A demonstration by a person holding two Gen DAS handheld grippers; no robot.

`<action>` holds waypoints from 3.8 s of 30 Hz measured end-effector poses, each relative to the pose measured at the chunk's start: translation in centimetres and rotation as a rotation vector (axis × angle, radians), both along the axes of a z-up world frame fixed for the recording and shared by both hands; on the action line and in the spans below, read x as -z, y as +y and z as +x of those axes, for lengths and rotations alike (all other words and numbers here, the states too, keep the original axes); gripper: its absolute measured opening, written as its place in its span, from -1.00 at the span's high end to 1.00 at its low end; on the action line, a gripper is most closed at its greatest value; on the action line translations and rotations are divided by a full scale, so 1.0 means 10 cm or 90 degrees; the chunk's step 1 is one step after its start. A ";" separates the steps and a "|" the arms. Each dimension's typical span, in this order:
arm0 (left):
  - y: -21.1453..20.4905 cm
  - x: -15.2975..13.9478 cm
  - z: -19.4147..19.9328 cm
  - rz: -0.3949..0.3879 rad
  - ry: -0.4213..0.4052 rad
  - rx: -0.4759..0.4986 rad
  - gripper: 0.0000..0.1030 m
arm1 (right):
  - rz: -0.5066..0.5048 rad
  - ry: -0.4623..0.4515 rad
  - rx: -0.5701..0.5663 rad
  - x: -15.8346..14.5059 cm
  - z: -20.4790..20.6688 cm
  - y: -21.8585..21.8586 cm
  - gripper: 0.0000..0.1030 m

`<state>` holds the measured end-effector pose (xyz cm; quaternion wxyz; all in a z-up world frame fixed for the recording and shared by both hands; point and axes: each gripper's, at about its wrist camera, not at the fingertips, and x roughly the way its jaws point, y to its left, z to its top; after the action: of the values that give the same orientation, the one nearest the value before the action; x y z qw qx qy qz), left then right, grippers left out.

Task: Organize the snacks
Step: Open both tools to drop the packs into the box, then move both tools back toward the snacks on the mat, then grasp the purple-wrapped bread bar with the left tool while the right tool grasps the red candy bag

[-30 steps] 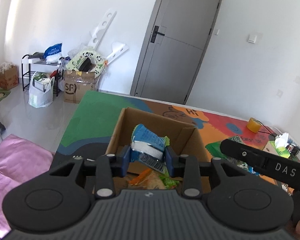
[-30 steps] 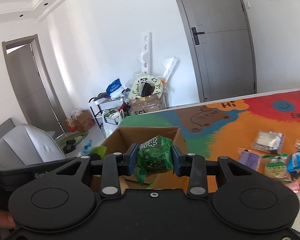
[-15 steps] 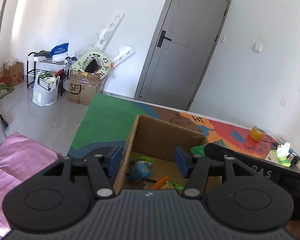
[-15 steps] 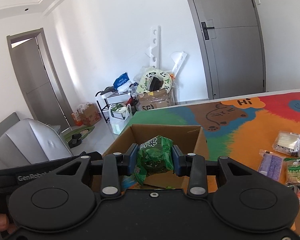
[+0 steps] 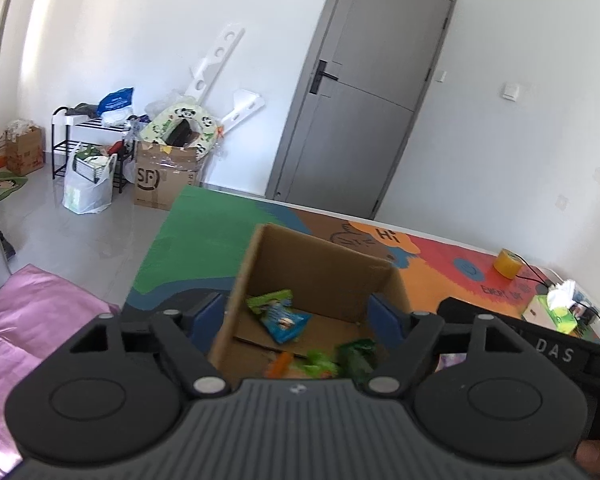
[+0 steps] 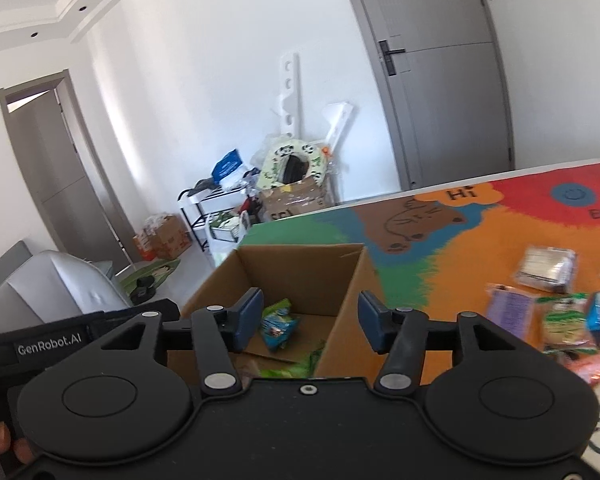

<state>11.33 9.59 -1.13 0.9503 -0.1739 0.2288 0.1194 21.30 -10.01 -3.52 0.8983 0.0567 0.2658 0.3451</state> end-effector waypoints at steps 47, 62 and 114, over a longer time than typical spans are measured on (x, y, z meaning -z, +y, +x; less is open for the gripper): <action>-1.57 0.21 0.53 0.052 0.034 0.197 -0.64 | -0.014 0.049 0.166 0.50 -0.01 -1.86 -0.66; -1.72 0.53 1.02 0.061 0.080 0.191 -0.41 | 0.005 0.082 0.168 0.70 0.42 -1.84 -0.36; -1.72 1.03 1.21 0.052 0.150 0.181 0.37 | -0.020 0.091 0.126 0.86 0.68 -1.62 0.14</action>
<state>23.41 -7.60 -11.43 0.9305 -0.0862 0.3559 0.0129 28.10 -26.22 -12.11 0.9074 0.0928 0.3280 0.2457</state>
